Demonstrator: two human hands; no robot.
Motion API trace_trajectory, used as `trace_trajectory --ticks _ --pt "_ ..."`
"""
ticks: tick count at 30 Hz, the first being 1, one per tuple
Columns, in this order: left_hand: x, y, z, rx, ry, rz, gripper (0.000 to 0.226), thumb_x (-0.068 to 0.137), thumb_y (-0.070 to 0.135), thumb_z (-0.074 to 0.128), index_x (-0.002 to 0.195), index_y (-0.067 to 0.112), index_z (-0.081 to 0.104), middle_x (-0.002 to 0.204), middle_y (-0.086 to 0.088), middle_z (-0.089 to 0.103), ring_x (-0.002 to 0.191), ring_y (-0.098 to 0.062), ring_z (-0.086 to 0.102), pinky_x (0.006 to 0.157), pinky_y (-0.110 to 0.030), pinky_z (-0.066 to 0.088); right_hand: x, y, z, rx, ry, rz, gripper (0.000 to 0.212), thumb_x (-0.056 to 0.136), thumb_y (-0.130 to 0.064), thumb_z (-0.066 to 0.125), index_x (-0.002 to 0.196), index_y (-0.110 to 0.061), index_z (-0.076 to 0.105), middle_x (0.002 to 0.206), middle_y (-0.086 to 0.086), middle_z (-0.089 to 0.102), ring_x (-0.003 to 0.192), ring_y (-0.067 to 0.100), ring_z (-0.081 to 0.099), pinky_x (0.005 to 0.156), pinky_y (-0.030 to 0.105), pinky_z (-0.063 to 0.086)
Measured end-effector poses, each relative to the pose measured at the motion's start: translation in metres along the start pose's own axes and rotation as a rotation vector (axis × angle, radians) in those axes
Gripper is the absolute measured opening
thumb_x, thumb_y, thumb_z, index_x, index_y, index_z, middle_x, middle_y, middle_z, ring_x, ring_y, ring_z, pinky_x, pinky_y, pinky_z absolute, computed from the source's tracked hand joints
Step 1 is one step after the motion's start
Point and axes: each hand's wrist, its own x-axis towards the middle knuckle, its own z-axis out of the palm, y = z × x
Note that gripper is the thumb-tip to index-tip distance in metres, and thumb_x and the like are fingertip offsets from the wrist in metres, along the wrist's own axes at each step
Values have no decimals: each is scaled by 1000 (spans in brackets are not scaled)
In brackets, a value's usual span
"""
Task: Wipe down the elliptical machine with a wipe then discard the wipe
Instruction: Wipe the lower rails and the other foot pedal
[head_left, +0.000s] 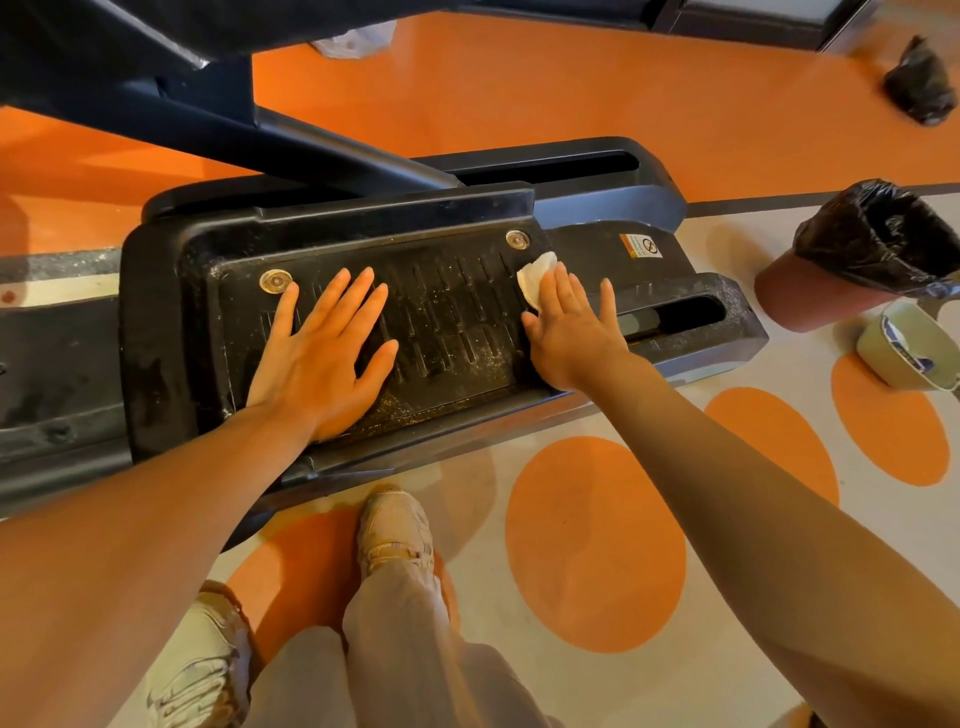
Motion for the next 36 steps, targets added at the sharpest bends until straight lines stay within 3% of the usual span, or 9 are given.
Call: trace_trajectory --ticks 10,19,26,36 --pt "1 0 1 -22 17 -1 73 95 60 7 157 22 18 165 3 8 152 -13 0 122 -48 -6 61 -20 -12 158 40 29 72 103 -53 12 154 -8 -11 162 10 -17 148 27 -19 120 42 -10" --pt "0 2 -3 -12 1 -4 74 95 60 6 157 23 16 165 3 7 152 -14 -1 123 -50 -3 66 -34 -17 202 36 145 75 102 -55 10 153 -5 -12 161 13 -18 148 27 -20 119 43 -11" --pt "-1 3 -4 -15 -7 -10 74 94 61 4 158 24 14 165 4 5 152 -12 -3 123 -48 -5 54 -22 -14 135 33 124 76 101 -56 10 154 -4 -9 162 14 -15 149 26 -17 119 41 -11" --pt "0 2 -4 -5 -20 -12 76 93 62 2 158 24 13 165 3 3 152 -13 -4 122 -48 -7 10 3 -7 109 -176 19 73 102 -54 15 153 -13 -18 159 5 -27 147 22 -22 119 44 -11"
